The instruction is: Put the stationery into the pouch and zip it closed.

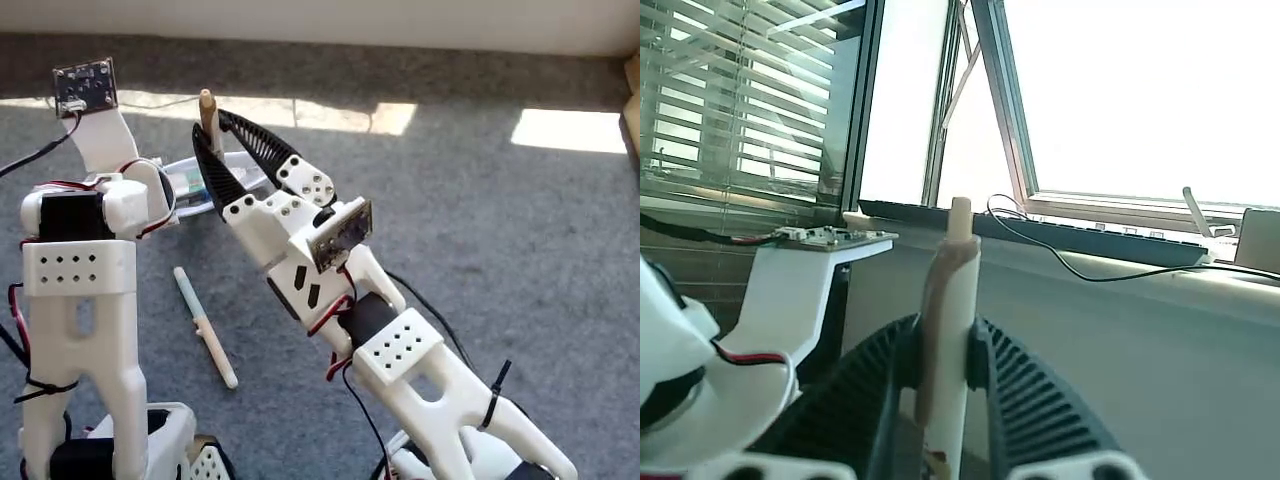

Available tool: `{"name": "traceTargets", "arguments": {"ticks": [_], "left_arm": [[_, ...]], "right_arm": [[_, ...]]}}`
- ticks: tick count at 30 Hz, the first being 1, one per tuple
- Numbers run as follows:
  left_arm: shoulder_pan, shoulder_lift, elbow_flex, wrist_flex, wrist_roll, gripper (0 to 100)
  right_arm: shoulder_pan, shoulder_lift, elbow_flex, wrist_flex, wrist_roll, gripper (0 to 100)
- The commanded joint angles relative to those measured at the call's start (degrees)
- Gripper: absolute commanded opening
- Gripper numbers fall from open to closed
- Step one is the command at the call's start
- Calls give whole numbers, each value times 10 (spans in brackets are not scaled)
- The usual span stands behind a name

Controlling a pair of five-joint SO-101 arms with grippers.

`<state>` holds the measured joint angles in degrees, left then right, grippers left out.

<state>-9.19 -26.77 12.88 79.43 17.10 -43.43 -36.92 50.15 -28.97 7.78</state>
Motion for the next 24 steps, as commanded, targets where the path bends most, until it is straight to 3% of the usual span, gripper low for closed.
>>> {"name": "traceTargets", "arguments": {"ticks": [1, 13, 18, 24], "left_arm": [[-15, -12, -1, -10, -4, 10], [-17, -12, -2, -10, -4, 10], [-17, -12, -2, -10, -4, 10], [-17, -12, -2, -11, -4, 10]], "right_arm": [[15, -7, -6, -12, 8, 9], [17, -67, -38, 194, 7, 15], [16, -129, -38, 278, 4, 147], [16, -197, -55, 374, 4, 159]]}}
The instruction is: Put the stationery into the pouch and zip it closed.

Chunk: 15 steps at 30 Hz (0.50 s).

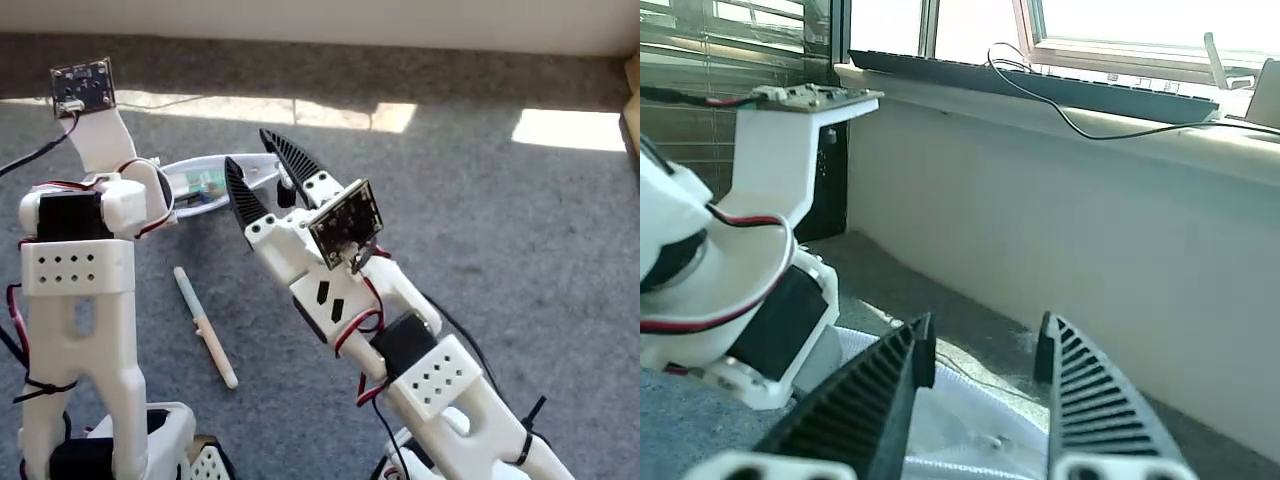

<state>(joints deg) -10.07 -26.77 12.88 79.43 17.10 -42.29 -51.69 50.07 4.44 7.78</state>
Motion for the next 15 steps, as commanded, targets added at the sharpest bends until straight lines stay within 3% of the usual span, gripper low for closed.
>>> {"name": "traceTargets", "arguments": {"ticks": [1, 7, 15], "left_arm": [[-8, -12, -2, -11, -4, 10], [-14, -12, -6, -11, -4, 10], [-95, -12, -37, -18, -4, 10]], "right_arm": [[5, -62, -58, 67, 4, 159], [6, -90, -138, 221, 4, 159], [-8, -88, -200, 438, 4, 159]]}}
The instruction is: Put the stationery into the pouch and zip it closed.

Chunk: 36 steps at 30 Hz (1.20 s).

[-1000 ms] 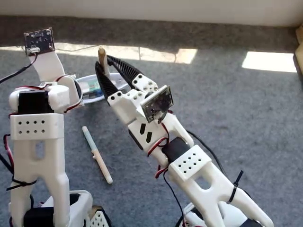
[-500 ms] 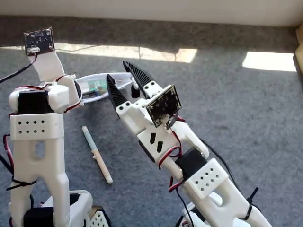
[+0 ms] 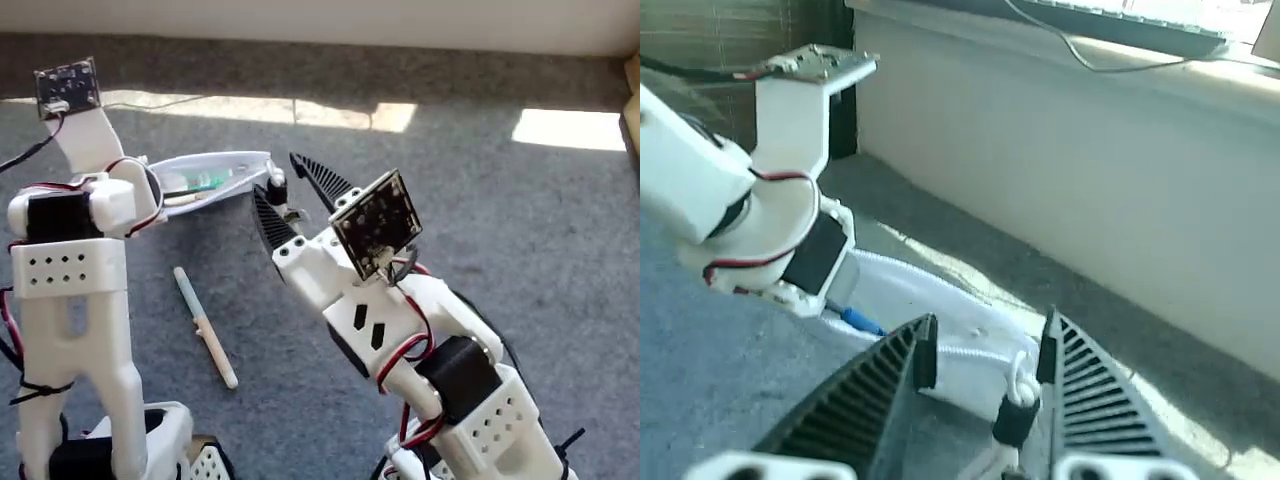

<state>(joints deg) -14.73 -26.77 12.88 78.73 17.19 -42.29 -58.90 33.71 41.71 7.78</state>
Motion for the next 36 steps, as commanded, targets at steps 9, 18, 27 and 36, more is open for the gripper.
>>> {"name": "traceTargets", "arguments": {"ticks": [9, 18, 27, 36], "left_arm": [[-148, -13, -94, 7, -3, 10], [-161, -12, -124, 37, -2, 9], [-164, -10, -124, 35, -2, 8], [-165, -8, -124, 37, -3, 8]], "right_arm": [[-129, 49, 97, 72, -59, 159], [-199, 267, 158, -52, -98, 159], [-212, 436, 157, -153, -95, 159], [-214, 516, 120, -162, -98, 159]]}}
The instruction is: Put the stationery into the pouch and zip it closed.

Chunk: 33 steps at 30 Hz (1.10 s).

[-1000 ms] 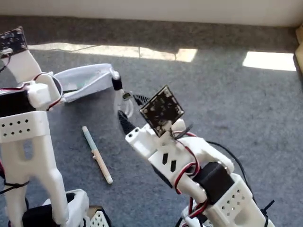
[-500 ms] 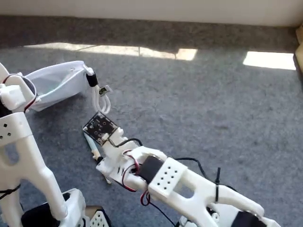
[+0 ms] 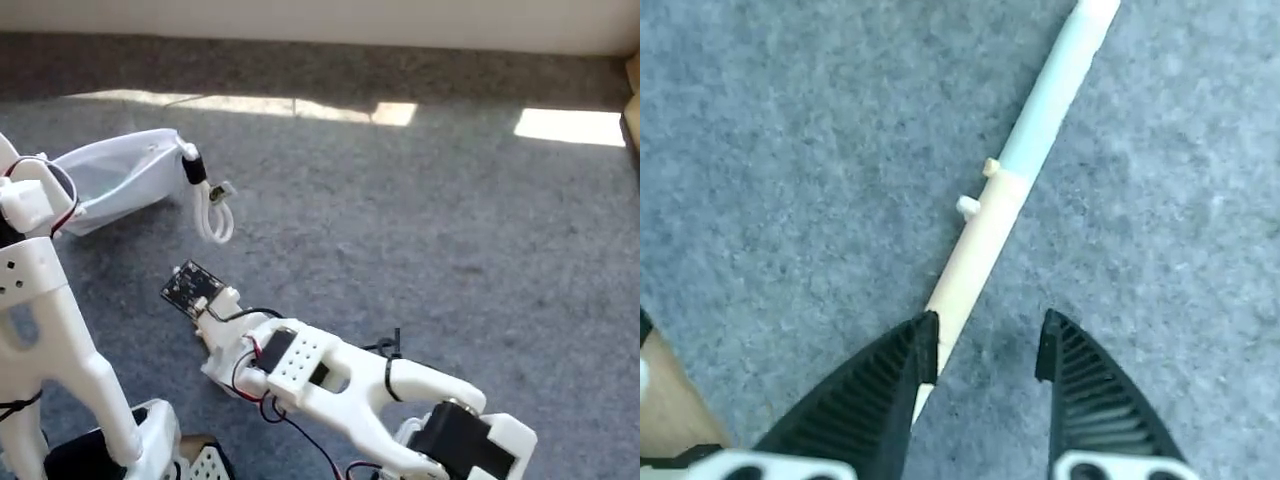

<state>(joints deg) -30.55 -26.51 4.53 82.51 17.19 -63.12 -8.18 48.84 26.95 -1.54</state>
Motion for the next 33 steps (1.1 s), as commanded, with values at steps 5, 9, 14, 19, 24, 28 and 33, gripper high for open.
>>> {"name": "traceTargets", "arguments": {"ticks": [5, 9, 14, 19, 24, 28, 33], "left_arm": [[-7, -11, -41, -1, -3, 8], [-7, -11, -41, 0, -4, 8], [-7, -11, -40, 0, -4, 8], [-7, -10, -40, 1, -4, 8], [-7, -15, -26, -3, -4, 8], [-4, -15, -22, -4, -4, 8], [-3, -15, -22, -4, -4, 8]], "right_arm": [[-23, 30, -52, -15, -4, 159], [-39, 36, -53, -14, -3, 159], [-29, 37, -52, -14, -1, 142], [-1, 38, -49, -14, 37, 46], [7, 38, -48, -8, 57, 30], [29, 37, -52, 92, 63, 30], [74, 31, -53, 185, 64, 30]]}}
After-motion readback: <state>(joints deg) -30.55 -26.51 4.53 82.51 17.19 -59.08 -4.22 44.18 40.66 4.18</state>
